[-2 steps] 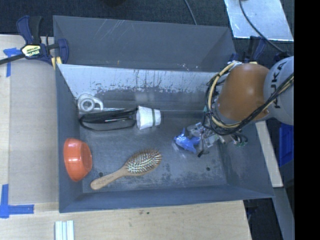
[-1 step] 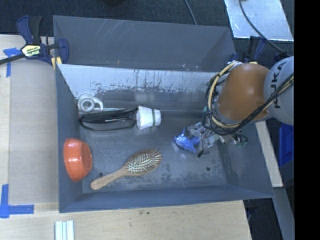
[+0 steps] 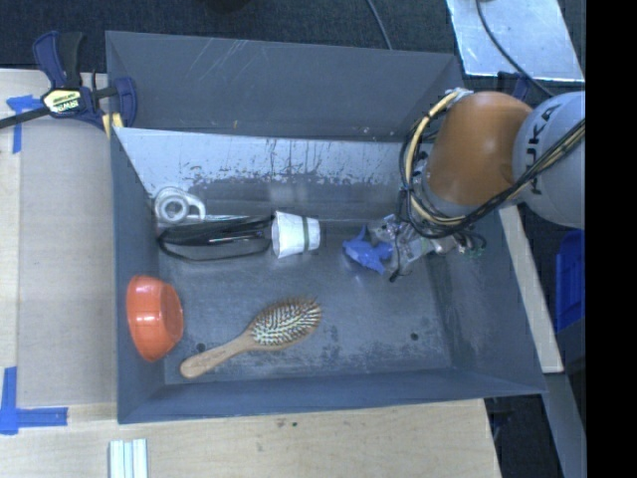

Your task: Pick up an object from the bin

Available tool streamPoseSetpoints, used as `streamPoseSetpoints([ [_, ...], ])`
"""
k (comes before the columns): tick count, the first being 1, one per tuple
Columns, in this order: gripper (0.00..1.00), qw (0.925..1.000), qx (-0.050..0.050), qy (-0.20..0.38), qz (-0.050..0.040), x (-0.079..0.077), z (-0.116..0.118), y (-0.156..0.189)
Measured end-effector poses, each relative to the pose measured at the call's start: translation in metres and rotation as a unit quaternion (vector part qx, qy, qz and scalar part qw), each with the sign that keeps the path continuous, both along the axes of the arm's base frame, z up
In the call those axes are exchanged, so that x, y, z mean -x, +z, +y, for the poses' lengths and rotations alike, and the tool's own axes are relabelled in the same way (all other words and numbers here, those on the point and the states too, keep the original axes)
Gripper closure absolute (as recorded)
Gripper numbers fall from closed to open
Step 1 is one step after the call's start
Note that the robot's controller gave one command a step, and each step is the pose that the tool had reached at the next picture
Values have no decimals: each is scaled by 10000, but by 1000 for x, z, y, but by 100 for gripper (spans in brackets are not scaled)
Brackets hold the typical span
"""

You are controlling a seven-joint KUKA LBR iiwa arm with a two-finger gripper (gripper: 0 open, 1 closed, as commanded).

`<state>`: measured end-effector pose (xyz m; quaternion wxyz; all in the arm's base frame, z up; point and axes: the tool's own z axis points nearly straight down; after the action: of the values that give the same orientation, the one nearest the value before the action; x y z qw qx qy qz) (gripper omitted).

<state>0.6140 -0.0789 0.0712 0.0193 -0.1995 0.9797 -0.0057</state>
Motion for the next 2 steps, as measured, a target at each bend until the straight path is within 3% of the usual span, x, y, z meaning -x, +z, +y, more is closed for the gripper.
streamPoseSetpoints([
  [1, 100, 9998, -12, -212, 39, 35, 2, 0],
  [2, 100, 9998, -15, -151, 87, 31, 4, 23],
])
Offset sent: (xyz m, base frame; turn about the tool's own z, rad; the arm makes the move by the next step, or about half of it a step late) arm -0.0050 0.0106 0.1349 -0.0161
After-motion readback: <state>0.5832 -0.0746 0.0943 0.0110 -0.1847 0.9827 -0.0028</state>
